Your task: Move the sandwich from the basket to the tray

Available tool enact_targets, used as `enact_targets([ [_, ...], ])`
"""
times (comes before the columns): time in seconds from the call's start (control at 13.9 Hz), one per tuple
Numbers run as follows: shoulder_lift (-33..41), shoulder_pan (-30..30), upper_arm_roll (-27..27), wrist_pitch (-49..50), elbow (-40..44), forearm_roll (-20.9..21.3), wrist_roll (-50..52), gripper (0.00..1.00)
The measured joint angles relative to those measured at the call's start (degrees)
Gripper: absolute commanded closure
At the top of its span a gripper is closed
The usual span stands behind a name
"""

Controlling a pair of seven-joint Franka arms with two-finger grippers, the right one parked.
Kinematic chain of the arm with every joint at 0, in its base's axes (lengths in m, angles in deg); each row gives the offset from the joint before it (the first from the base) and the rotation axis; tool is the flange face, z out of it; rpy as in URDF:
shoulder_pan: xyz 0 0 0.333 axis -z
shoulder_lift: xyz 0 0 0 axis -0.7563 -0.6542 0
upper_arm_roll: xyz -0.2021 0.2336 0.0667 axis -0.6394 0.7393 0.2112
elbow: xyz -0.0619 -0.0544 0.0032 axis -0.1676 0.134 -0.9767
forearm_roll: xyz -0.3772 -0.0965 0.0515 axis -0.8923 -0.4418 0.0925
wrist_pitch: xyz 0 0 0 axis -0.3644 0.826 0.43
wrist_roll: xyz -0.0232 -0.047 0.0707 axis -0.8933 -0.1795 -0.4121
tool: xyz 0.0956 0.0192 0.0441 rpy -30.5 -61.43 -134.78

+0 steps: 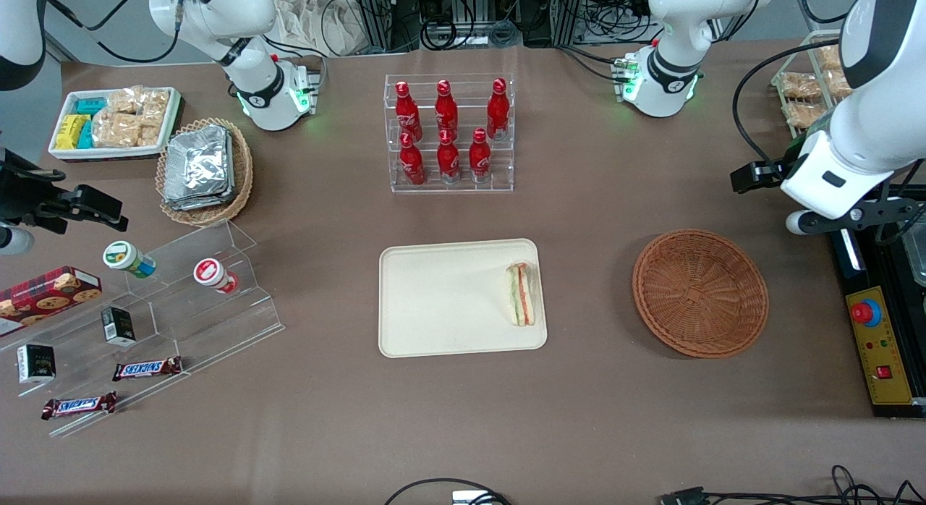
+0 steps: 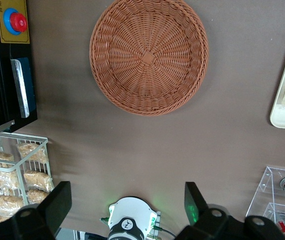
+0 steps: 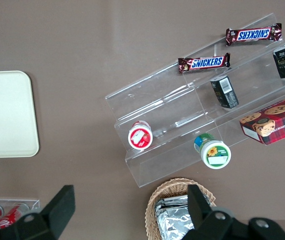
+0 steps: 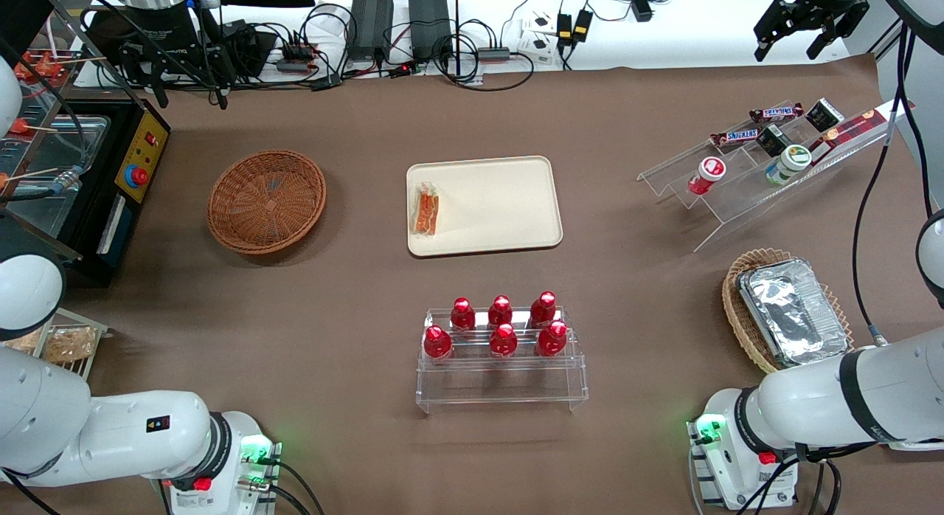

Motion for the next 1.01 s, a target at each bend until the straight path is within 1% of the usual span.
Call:
enact_targets([
  [0.07, 0.3, 0.0, 0.2, -0.1, -0.1, 0.0, -0.1, 0.00],
  [0.22, 1.8, 0.3, 2.2, -0.7, -1.3, -0.1, -1.7, 0.00],
  [0.43, 5.6, 0.6, 6.4, -5.6, -6.1, -0.4, -7.7, 0.00],
  [0.58, 7.7, 0.7, 7.7, -8.7, -9.2, -0.8, -9.1, 0.00],
  [0.72, 8.5, 1.8, 9.2, -10.5, -10.5, -2.0, -9.5, 0.00],
  [0.86, 8.5, 3.5, 12.0, -11.4, -10.7, -3.3, -11.8, 0.00],
  [1.01, 8.5, 3.5, 13.2, -11.6, -10.8, -4.0, -13.4, 0.00],
])
